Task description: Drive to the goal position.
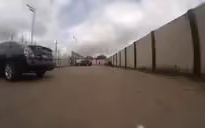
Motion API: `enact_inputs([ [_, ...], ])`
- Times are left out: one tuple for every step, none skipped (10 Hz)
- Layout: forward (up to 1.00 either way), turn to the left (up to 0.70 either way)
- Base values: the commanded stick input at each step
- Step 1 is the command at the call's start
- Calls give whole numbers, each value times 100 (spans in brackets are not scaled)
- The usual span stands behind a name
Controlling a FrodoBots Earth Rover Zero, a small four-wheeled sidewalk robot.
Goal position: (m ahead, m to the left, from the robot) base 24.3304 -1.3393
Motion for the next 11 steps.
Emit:
enact_inputs([
  [70, 0],
  [70, 0],
  [70, 0],
  [70, 0],
  [70, 0],
  [70, 0],
  [70, 0],
  [70, 0],
  [70, 0],
  [70, 0],
  [70, 0],
])
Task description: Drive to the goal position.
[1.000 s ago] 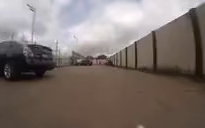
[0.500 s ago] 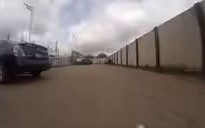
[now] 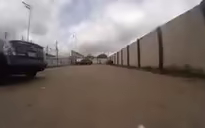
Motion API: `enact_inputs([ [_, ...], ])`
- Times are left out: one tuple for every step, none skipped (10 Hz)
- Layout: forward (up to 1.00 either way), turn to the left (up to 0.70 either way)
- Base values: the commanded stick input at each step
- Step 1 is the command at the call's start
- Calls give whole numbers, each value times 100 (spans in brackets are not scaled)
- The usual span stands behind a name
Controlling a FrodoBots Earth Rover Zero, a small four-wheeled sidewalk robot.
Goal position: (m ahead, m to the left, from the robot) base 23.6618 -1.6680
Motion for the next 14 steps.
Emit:
enact_inputs([
  [70, 0],
  [70, 0],
  [70, 0],
  [70, 0],
  [70, 0],
  [70, 0],
  [70, 0],
  [70, 0],
  [70, 0],
  [70, 0],
  [70, 0],
  [70, 0],
  [70, 0],
  [70, 0],
])
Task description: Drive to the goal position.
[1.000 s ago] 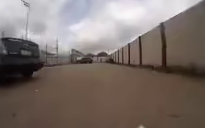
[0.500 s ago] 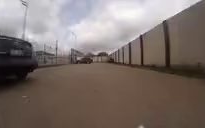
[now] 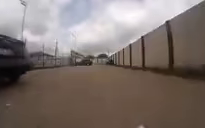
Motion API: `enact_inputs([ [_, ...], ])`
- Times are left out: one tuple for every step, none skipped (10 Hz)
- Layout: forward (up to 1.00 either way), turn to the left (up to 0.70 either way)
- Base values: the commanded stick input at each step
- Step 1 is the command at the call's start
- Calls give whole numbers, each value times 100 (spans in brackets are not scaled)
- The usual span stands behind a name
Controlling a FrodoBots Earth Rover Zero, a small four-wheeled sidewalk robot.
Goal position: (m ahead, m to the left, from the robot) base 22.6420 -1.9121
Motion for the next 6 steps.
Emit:
enact_inputs([
  [70, 0],
  [70, 0],
  [70, 0],
  [70, 0],
  [70, 0],
  [70, 0],
])
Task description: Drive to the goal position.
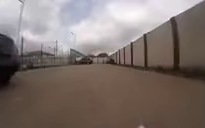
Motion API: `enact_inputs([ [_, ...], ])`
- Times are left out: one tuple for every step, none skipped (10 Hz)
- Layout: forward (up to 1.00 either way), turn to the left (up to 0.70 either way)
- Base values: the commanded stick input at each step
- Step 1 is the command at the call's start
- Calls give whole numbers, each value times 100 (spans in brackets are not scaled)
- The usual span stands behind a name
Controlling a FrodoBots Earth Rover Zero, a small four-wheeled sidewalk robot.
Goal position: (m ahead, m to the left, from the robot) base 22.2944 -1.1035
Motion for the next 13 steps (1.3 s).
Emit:
enact_inputs([
  [70, 0],
  [70, 0],
  [70, 0],
  [70, 0],
  [70, 0],
  [70, 0],
  [70, 0],
  [70, 0],
  [70, 0],
  [70, 0],
  [70, 0],
  [70, 0],
  [70, 0],
])
